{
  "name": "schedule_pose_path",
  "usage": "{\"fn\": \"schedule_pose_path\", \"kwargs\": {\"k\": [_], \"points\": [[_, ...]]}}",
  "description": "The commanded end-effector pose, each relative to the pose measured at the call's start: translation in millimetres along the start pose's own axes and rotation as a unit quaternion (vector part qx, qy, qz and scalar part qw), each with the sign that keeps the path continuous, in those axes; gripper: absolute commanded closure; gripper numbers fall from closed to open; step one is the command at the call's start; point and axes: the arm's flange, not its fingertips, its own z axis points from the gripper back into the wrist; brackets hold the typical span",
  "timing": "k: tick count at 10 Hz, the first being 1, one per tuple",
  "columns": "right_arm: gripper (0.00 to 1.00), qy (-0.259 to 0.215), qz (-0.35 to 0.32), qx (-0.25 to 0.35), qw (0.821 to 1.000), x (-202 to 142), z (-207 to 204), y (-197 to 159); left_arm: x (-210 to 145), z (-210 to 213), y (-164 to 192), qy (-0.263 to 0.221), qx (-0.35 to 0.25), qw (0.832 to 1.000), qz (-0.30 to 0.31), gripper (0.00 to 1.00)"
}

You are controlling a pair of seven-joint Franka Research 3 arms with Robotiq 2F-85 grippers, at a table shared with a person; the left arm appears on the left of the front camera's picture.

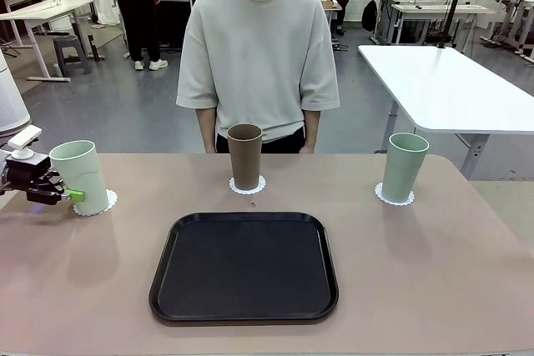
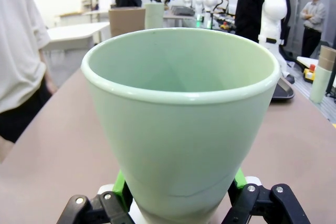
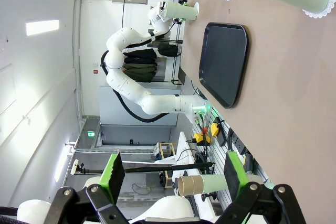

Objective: Place coasters on the table and set cups on them.
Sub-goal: Take one Reusable plastic cup from the Flat Tray and place it on a coaster set by the human.

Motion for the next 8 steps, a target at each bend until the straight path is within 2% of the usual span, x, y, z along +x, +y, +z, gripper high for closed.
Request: {"fn": "schedule_pose_path", "kwargs": {"k": [1,2,8], "points": [[0.0,-0.003,-0.002,0.003,1.0,1.3,-0.6,2.1,0.6,2.9,3.3,0.001,-0.012,1.0,-0.007,0.16],[0.0,-0.003,-0.002,0.003,1.0,1.3,-0.6,2.1,0.8,2.7,3.0,0.003,-0.014,1.0,-0.006,0.0],[0.0,-0.003,-0.002,0.003,1.0,1.3,-0.6,2.1,2.1,6.9,1.2,0.046,-0.011,0.999,-0.003,0.0]]}}
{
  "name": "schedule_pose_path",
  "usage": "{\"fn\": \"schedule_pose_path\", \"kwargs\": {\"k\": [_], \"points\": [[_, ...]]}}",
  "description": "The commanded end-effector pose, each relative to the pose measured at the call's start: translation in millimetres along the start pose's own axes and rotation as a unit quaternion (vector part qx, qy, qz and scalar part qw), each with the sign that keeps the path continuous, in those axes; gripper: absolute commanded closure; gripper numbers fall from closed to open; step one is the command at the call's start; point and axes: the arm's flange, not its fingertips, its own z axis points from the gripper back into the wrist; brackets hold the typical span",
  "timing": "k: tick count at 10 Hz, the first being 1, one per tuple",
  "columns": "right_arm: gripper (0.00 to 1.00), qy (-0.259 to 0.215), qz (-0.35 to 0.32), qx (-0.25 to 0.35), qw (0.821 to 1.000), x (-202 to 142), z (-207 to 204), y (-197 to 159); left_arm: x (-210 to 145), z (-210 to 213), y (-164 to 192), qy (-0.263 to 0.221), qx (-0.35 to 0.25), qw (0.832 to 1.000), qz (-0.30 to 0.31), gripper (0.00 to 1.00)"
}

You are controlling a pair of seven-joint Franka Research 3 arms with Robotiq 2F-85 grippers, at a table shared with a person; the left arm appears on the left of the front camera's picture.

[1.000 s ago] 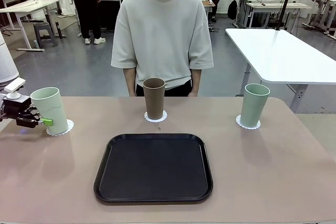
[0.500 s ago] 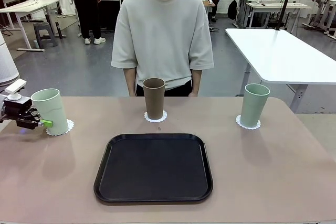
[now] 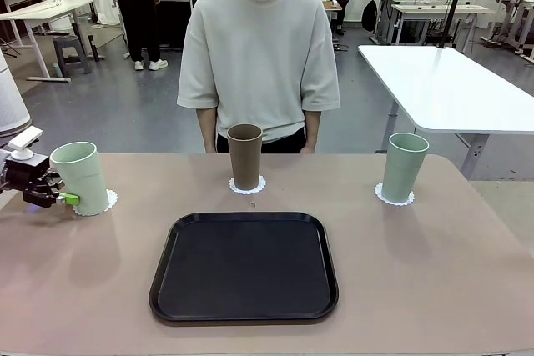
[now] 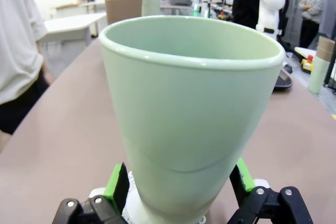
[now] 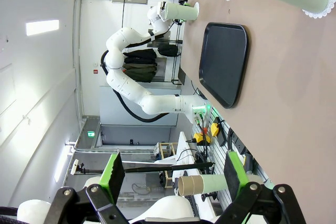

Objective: Place coasters on the table and set cups on them.
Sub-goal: Take one Reusable plastic cup from the Flat Tray and place it on a coaster set by the human.

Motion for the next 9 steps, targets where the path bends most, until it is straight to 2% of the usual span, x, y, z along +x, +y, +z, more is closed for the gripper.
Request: {"fn": "schedule_pose_path", "kwargs": {"k": [1,9], "points": [[0.0,-0.003,-0.002,0.003,1.0,1,-1,2,4,2,0,0.021,-0.004,1.0,-0.001,0.0],[0.0,-0.003,-0.002,0.003,1.0,1,-1,2,7,14,-2,0.067,-0.004,0.997,0.023,0.0]]}}
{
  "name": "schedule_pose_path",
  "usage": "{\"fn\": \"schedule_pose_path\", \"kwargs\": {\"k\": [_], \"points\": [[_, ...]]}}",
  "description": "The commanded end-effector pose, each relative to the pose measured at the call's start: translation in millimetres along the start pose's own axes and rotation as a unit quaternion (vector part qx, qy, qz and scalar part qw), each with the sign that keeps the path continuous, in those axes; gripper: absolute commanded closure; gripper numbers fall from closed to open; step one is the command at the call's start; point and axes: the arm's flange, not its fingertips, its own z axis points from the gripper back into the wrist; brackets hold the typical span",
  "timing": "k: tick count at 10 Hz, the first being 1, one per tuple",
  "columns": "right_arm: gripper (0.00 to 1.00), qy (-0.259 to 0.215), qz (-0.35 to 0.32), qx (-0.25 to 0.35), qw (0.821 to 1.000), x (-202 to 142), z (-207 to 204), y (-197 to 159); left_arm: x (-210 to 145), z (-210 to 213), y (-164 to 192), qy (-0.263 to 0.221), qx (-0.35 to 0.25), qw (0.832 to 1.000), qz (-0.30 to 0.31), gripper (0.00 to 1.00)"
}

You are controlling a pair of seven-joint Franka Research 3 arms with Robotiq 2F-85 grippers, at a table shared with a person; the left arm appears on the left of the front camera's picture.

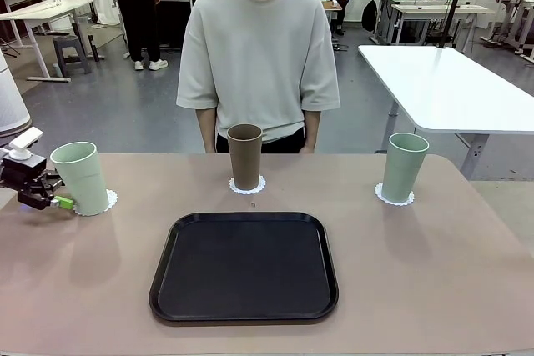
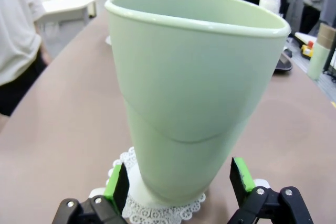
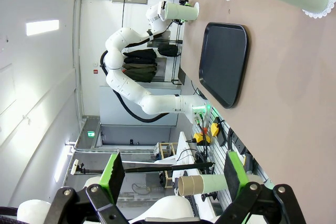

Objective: Place coasters on the table and set cups on them.
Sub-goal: Take one Reusable plastic cup from the Flat Tray and place it on a coaster set by the human.

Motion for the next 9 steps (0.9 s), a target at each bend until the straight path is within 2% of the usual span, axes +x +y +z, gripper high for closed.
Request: {"fn": "schedule_pose_path", "kwargs": {"k": [1,3,5,7,9], "points": [[0.0,-0.003,-0.002,0.003,1.0,1,-1,2,8,6,-5,0.028,-0.003,1.0,0.014,0.0],[0.0,-0.003,-0.002,0.003,1.0,1,-1,2,11,15,-10,0.057,0.004,0.998,0.018,0.0],[0.0,-0.003,-0.002,0.003,1.0,1,-1,2,21,32,-19,0.106,0.023,0.994,0.033,0.0],[0.0,-0.003,-0.002,0.003,1.0,1,-1,2,69,51,-47,0.189,0.076,0.978,0.053,0.0],[0.0,-0.003,-0.002,0.003,1.0,1,-1,2,143,49,-77,0.288,0.133,0.944,0.093,0.0]]}}
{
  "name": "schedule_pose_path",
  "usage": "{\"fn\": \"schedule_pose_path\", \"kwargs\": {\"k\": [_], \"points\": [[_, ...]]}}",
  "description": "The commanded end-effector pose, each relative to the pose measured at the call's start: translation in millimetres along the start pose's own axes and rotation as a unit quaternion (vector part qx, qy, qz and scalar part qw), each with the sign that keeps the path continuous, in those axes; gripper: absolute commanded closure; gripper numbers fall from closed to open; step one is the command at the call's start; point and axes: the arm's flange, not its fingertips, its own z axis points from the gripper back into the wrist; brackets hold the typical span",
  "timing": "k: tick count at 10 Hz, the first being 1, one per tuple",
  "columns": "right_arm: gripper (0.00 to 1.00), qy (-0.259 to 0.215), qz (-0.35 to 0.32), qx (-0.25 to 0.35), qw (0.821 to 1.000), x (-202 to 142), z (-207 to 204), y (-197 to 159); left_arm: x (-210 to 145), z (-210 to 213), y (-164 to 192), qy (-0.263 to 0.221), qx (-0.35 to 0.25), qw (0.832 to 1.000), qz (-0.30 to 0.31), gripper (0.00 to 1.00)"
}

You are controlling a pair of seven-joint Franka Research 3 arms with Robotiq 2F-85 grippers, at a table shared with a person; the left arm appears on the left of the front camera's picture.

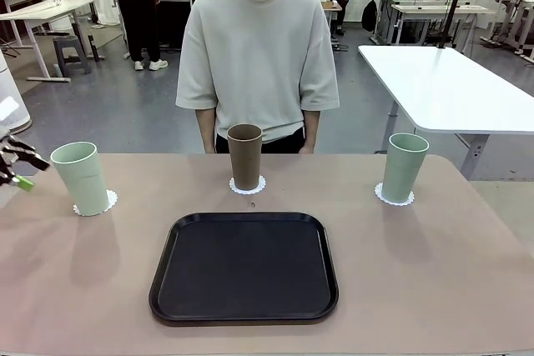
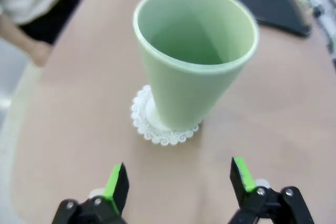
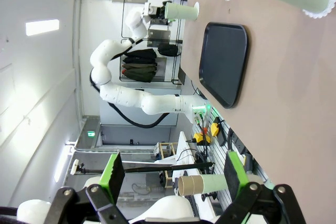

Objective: Place coasters on the table and set cups on them.
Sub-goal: Take one Reusable plastic cup from the Flat Tray and place it on a coaster set by the human.

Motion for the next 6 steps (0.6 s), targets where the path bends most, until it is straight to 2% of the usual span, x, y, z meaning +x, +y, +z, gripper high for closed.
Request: {"fn": "schedule_pose_path", "kwargs": {"k": [1,4,6], "points": [[0.0,-0.004,-0.002,0.003,1.0,1,0,2,83,16,-54,0.111,0.042,0.991,0.054,0.0],[0.0,-0.004,-0.002,0.003,1.0,1,0,2,171,16,-86,0.211,0.098,0.966,0.109,0.0],[0.0,-0.004,-0.002,0.003,1.0,1,0,2,212,10,-104,0.268,0.11,0.938,0.189,0.0]]}}
